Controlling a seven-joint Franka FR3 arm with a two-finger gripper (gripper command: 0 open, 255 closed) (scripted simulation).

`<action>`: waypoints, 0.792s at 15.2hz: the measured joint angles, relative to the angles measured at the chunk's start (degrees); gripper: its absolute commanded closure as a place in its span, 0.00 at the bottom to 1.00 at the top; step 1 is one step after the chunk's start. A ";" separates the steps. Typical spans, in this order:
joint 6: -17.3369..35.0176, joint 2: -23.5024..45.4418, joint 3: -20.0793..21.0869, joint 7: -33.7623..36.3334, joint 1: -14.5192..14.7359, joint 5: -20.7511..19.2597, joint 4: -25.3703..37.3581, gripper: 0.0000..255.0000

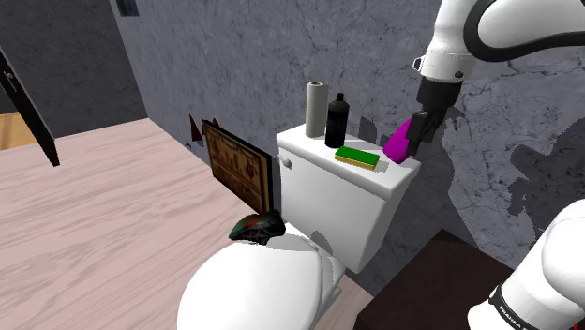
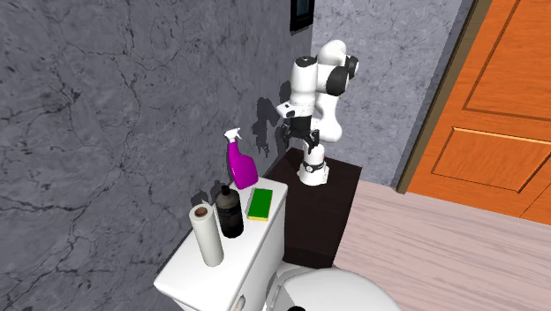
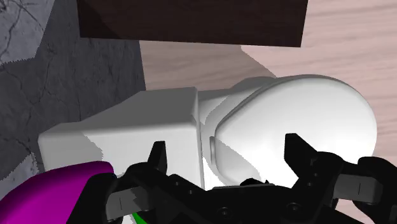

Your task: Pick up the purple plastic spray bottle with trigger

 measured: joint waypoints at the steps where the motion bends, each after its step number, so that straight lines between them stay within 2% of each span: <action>1: 0.00 0.00 0.00 0.00 0.00 0.00 0.00 0.00; 5: 7.15 -0.93 -3.42 1.69 -2.94 1.15 -2.50 0.00; 12: 24.13 -1.69 -11.46 4.52 -8.92 5.15 -7.58 0.00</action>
